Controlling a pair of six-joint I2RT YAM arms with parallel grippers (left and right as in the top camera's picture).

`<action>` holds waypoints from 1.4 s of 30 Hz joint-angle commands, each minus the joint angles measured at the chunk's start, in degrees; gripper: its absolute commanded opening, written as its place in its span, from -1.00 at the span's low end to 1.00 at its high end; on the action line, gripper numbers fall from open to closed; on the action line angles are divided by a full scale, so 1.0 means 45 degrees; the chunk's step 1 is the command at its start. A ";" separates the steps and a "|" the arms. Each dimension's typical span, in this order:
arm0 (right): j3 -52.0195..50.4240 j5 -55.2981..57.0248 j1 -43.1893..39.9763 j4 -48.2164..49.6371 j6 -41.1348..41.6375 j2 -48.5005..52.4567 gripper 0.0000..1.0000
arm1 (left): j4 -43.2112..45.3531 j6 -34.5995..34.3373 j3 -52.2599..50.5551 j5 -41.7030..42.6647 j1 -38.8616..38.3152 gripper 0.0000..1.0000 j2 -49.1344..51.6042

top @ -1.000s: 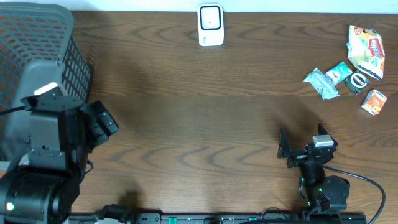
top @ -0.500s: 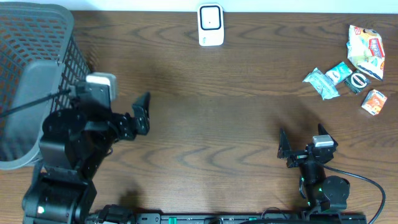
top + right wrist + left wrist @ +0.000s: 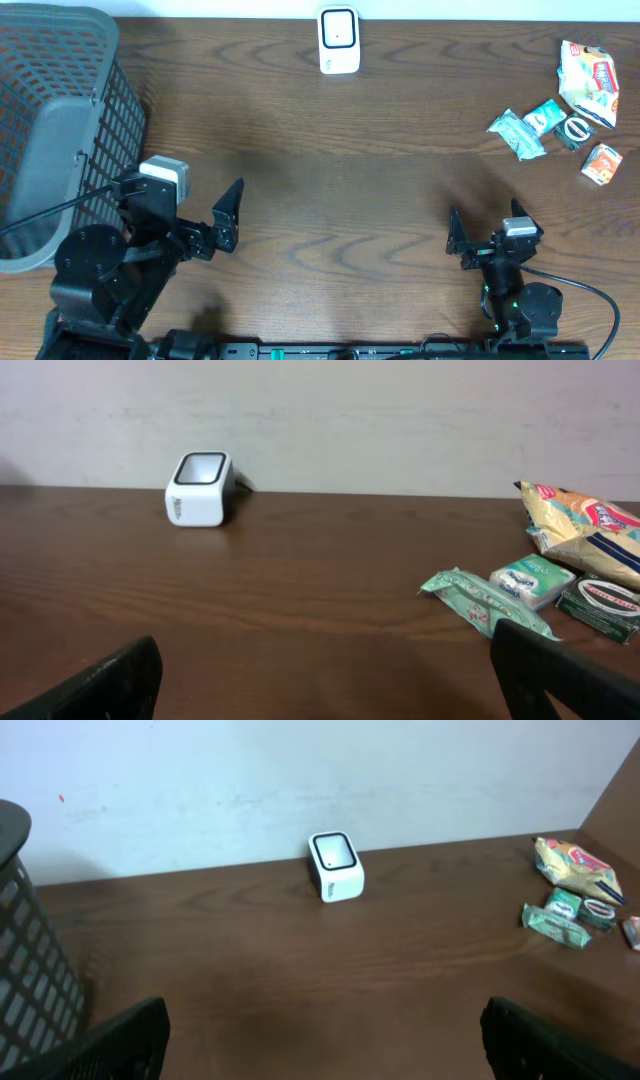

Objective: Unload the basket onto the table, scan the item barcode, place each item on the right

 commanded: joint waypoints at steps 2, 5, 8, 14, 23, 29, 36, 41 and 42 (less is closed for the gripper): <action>-0.0015 0.0097 0.0112 -0.0058 0.0223 -0.0083 0.99 | 0.1321 0.0267 -0.0923 0.0709 -0.0039 0.96 -0.0087; -0.0015 0.0097 0.0112 -0.0063 0.0223 -0.0083 0.99 | 0.3502 0.0272 -0.2055 0.1433 -0.0039 0.95 -0.0282; -0.0015 0.0097 0.0112 -0.0063 0.0223 -0.0083 0.99 | 0.5090 0.0262 -0.3167 0.1642 -0.0039 0.95 -0.0719; -0.0015 0.0097 0.0112 -0.0058 0.0223 -0.0083 0.99 | 0.6941 0.0267 -0.4979 0.1661 0.0073 0.96 -0.1719; -0.0019 0.0097 0.0112 -0.0063 0.0223 -0.0083 0.99 | 0.8650 0.0238 -0.6722 0.1481 0.0228 0.95 -0.3045; -0.0019 0.0097 0.0112 -0.0063 0.0223 -0.0083 0.99 | 1.0117 0.0209 -0.8058 0.1141 0.0457 0.95 -0.4007; -0.0019 0.0097 0.0112 -0.0058 0.0223 -0.0083 0.98 | 1.0331 0.0209 -0.8830 0.0656 0.0583 0.96 -0.4721; -0.0015 0.0097 0.0112 -0.0058 0.0223 -0.0083 0.99 | 1.0409 0.0160 -0.9481 -0.0219 0.0588 0.96 -0.5362; -0.0019 0.0097 0.0112 -0.0058 0.0223 -0.0083 0.99 | 1.0452 -0.0068 -0.9695 -0.0418 0.0588 0.95 -0.5537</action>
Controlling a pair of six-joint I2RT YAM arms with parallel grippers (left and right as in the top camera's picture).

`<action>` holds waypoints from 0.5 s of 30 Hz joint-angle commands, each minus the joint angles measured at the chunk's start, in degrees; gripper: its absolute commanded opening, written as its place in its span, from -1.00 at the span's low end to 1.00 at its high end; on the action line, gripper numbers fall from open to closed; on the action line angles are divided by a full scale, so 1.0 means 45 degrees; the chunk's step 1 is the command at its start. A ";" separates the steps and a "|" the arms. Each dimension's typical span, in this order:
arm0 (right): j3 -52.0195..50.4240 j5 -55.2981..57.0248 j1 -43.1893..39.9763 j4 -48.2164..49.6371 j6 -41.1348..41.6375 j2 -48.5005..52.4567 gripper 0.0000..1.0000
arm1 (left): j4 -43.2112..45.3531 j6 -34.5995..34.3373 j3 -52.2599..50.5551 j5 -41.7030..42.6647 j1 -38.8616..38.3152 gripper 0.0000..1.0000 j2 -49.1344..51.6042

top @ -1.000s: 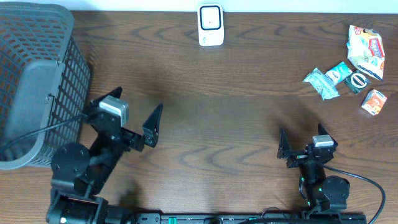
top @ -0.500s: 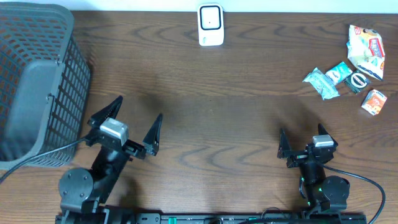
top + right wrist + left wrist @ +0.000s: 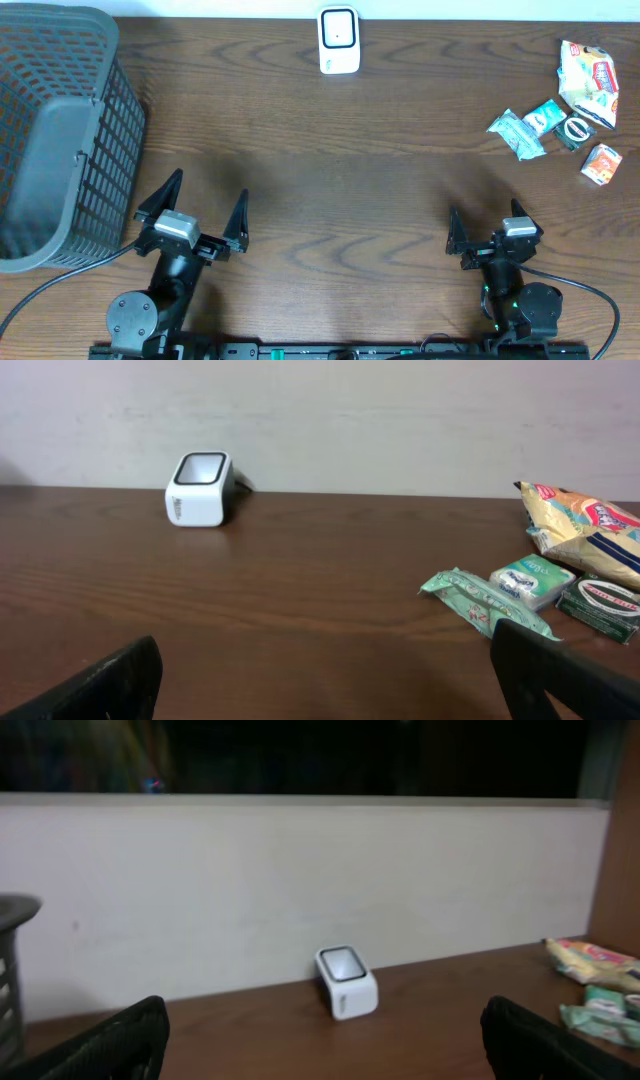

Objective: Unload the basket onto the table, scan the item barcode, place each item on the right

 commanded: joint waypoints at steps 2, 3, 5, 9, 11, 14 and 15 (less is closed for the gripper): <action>-0.0019 0.0097 0.0112 -0.0058 0.0223 -0.0083 0.99 | 0.0471 -0.0311 -0.0806 -0.0923 0.0063 0.95 -0.0680; -0.0015 0.0097 0.0112 -0.0063 0.0223 -0.0083 0.99 | 0.0792 -0.0311 -0.1015 -0.0923 0.0063 0.95 -0.0792; -0.0019 0.0097 0.0112 -0.0058 0.0223 -0.0083 0.99 | 0.1350 -0.0306 -0.1370 -0.0928 0.0063 0.96 -0.0976; -0.0015 0.0097 0.0112 -0.0058 0.0223 -0.0083 0.98 | 0.2550 -0.0311 -0.2200 -0.0928 0.0063 0.95 -0.1355; -0.0019 0.0097 0.0112 -0.0058 0.0223 -0.0083 0.99 | 0.2662 -0.0311 -0.2506 -0.0933 0.0063 0.95 -0.1613; -0.0015 0.0097 0.0112 -0.0058 0.0223 -0.0083 0.99 | 0.2667 -0.0617 -0.2788 -0.1375 0.0063 0.95 -0.1919; -0.0015 0.0097 0.0112 -0.0058 0.0223 -0.0083 0.99 | 0.2662 -0.0860 -0.2880 -0.1681 0.0063 0.95 -0.2011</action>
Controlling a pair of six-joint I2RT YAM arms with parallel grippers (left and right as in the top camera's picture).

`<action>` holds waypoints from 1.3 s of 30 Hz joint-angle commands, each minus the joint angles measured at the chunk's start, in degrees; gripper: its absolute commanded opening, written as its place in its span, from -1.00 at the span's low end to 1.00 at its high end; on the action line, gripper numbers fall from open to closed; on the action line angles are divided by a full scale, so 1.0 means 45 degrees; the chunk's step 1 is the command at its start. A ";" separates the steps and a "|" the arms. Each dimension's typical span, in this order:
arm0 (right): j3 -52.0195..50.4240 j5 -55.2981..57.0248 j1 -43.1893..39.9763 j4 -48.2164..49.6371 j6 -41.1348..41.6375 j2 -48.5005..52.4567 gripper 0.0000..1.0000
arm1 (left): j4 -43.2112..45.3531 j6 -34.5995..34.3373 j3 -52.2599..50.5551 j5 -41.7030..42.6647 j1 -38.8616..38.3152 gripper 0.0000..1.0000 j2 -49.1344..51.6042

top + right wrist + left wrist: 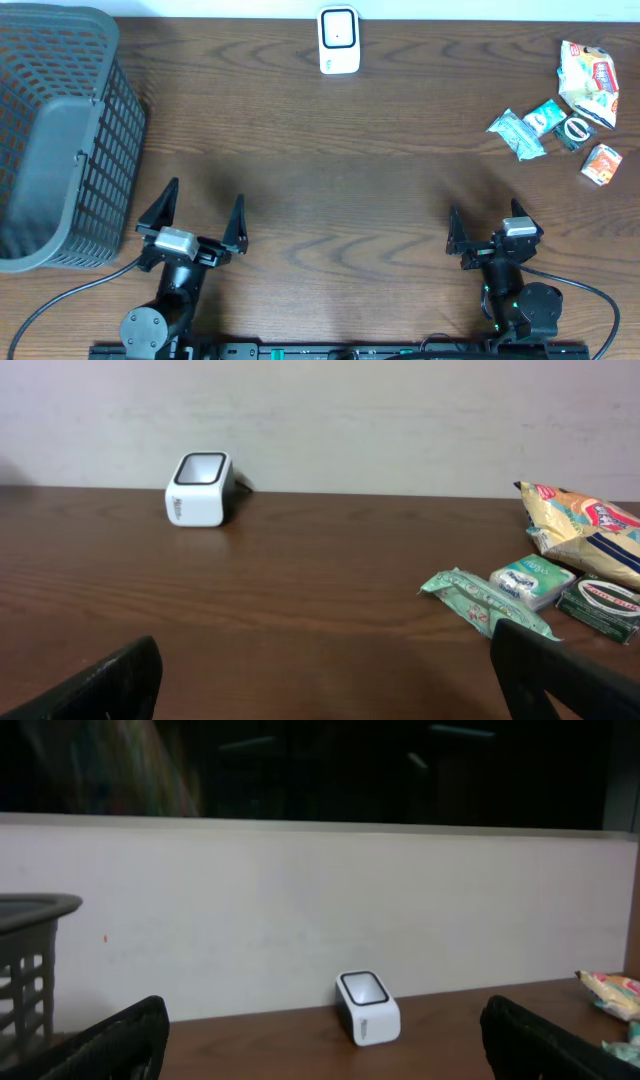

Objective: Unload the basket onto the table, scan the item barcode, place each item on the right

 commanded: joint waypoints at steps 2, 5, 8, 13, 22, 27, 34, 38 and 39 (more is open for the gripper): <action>-0.0015 0.0097 0.0112 -0.0063 0.0223 -0.0083 0.99 | 0.0117 -0.1005 -0.0418 -0.1282 0.0063 0.95 -0.0539; -0.0019 0.0097 0.0112 -0.0058 0.0223 -0.0083 0.99 | 0.0121 -0.1039 -0.0646 -0.1404 0.0063 0.95 -0.0816; -0.0019 0.0097 0.0112 -0.0058 0.0223 -0.0083 0.99 | 0.0204 -0.1039 -0.0967 -0.1404 0.0058 0.96 -0.1171; -0.0015 0.0097 0.0112 -0.0063 0.0223 -0.0083 0.99 | 0.0622 -0.1069 -0.1287 -0.1433 0.0063 0.96 -0.1156; -0.0015 0.0097 0.0112 -0.0058 0.0223 -0.0083 0.98 | -0.1375 -0.1316 -0.1287 -0.1826 0.0063 0.95 -0.1156; -0.0015 0.0097 0.0112 -0.0058 0.0223 -0.0083 0.98 | -0.2739 -0.1321 -0.1287 -0.1821 0.0058 0.95 -0.1156; -0.0015 0.0097 0.0112 -0.0058 0.0223 -0.0083 0.99 | -0.4843 -0.1603 -0.1287 -0.1826 0.0063 0.96 -0.1161; -0.0015 0.0097 0.0112 -0.0063 0.0223 -0.0083 0.99 | -0.5076 -0.1588 -0.1287 -0.1836 0.0063 0.95 -0.1161; -0.0019 0.0097 0.0112 -0.0058 0.0223 -0.0083 0.99 | -0.5129 -0.1583 -0.1287 -0.1836 0.0063 0.95 -0.1161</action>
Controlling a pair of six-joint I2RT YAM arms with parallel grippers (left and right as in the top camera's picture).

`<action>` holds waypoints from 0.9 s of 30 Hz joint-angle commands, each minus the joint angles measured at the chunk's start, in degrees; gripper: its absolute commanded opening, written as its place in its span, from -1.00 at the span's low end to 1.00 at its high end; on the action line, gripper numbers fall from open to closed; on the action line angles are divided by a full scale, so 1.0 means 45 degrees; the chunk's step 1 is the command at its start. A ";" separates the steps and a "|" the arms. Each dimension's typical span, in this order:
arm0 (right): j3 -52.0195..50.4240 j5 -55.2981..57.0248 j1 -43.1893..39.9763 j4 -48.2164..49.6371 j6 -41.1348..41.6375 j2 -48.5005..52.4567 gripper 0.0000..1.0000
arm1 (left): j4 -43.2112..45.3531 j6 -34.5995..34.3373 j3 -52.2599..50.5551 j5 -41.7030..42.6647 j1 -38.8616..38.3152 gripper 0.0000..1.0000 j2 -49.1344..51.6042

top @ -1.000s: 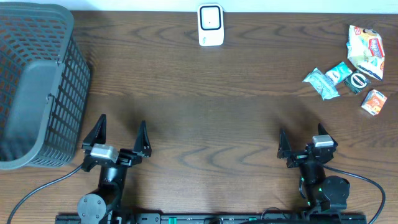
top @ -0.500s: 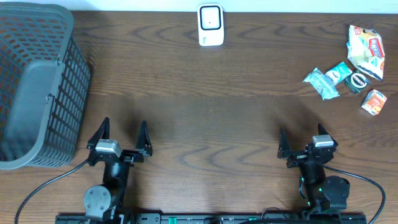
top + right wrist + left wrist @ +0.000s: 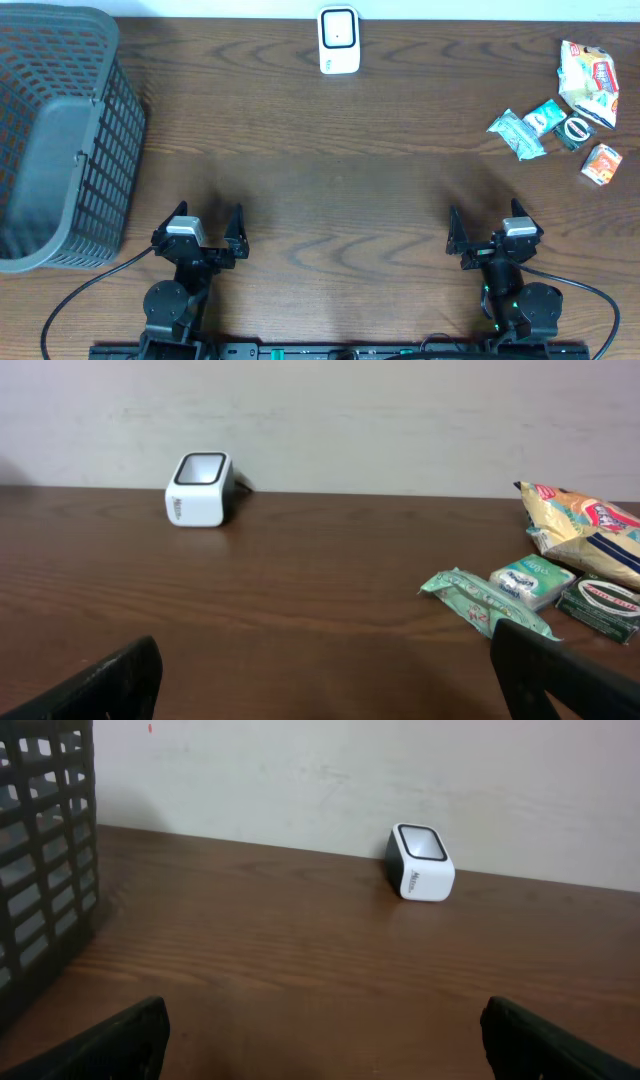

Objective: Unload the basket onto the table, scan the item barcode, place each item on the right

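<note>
A white barcode scanner (image 3: 339, 40) stands at the table's far edge; it also shows in the left wrist view (image 3: 421, 876) and the right wrist view (image 3: 200, 490). The items lie at the far right: a snack bag (image 3: 588, 82), a green packet (image 3: 517, 134), a teal pack (image 3: 547, 117) and a small orange box (image 3: 601, 164). My left gripper (image 3: 197, 226) sits low at the front left, open and empty (image 3: 325, 1040). My right gripper (image 3: 485, 222) rests at the front right, open and empty (image 3: 325, 680), well short of the items.
A dark grey mesh basket (image 3: 55, 130) fills the far left of the table, close to the left arm, and its wall shows in the left wrist view (image 3: 40, 860). A dark round-labelled pack (image 3: 575, 130) lies among the items. A white wall backs the table.
My left arm has sunk lower at the front left. Its camera now looks along the table at the scanner instead of high up the wall. The right arm and the items are unchanged.
First my left arm was raised beside the basket, its open gripper pointing right. Later it stood back near the front edge with its camera aimed at the wall. Now it sits folded low. The right arm stayed still throughout, and nothing was picked up.
</note>
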 commanded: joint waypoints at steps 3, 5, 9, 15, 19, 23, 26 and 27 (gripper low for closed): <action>-0.0019 0.0097 0.0112 -0.0053 0.0223 -0.0083 0.98 | -0.0913 -0.0068 -0.0039 -0.0175 0.0058 0.95 -0.0112; -0.0015 0.0097 0.0112 -0.0053 0.0223 -0.0083 0.99 | -0.0899 -0.0063 -0.0039 -0.0117 0.0058 0.95 -0.0112; -0.0015 0.0097 0.0112 -0.0053 0.0223 -0.0083 0.98 | -0.0899 -0.0068 -0.0039 -0.0112 0.0053 0.95 -0.0112; -0.0015 0.0097 0.0112 -0.0053 0.0223 -0.0083 0.99 | -0.0899 0.0126 -0.0039 -0.0107 0.0053 0.95 -0.0112; -0.0015 0.0097 0.0112 -0.0058 0.0223 -0.0083 0.99 | -0.0899 0.0529 -0.0039 -0.0063 0.0053 0.95 -0.0112; -0.0019 0.0097 0.0112 -0.0058 0.0223 -0.0083 0.98 | -0.0899 0.0816 -0.0039 -0.0010 0.0058 0.95 -0.0112; -0.0015 0.0097 0.0112 -0.0053 0.0223 -0.0083 0.99 | -0.0894 0.0947 -0.0039 0.0039 0.0058 0.96 -0.0112; -0.0015 0.0097 0.0112 -0.0058 0.0223 -0.0083 0.99 | -0.0894 0.0952 -0.0039 0.0068 0.0058 0.95 -0.0112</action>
